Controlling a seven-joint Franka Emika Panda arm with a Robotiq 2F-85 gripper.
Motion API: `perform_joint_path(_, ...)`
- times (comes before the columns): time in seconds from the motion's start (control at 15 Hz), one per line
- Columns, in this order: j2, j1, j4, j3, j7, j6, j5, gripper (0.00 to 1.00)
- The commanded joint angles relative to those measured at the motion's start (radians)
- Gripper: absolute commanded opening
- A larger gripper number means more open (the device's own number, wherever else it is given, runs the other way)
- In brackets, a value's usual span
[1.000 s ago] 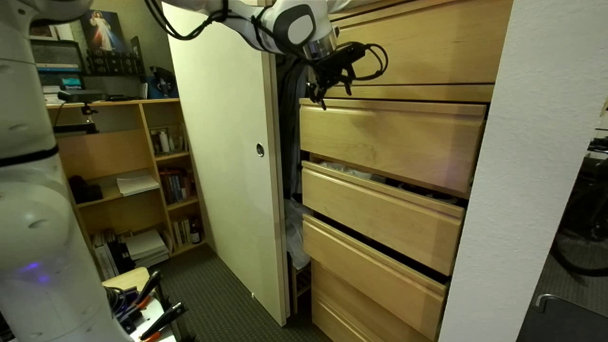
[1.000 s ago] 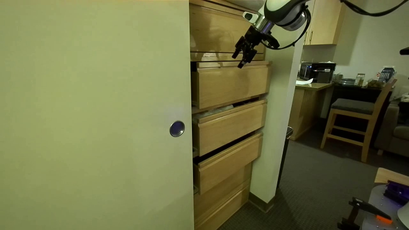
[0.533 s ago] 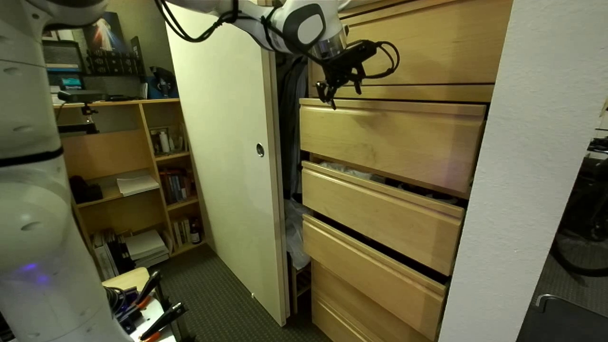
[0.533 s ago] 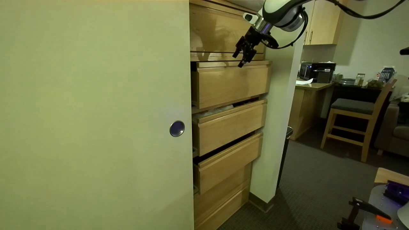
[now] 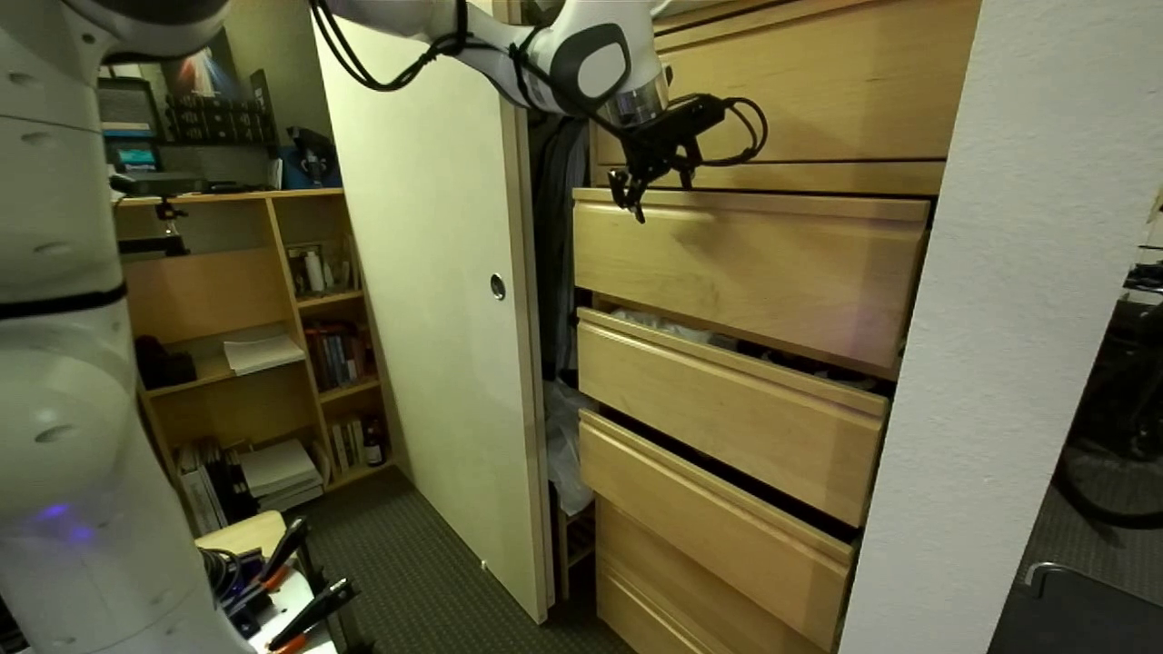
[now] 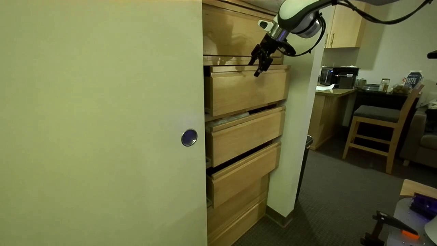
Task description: Open the second drawer of the cupboard
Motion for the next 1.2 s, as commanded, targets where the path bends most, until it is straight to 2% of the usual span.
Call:
perform_joint_path(0.0,0.017,-0.029,0.017,0.023,-0.057,-0.028,0.003,1.0)
perform_joint_path(0.4,0.017,-0.031,0.02,0.026,-0.069,-0.057,-0.008,1.0)
perform_joint_path(0.6,0.01,-0.039,0.012,0.033,-0.101,-0.115,0.009,1.0)
perform_joint_path(0.67,-0.01,-0.032,-0.059,0.039,-0.111,-0.077,0.011,1.0)
perform_joint_path(1.13,-0.133,-0.027,-0.256,0.049,-0.222,-0.088,0.064,1.0)
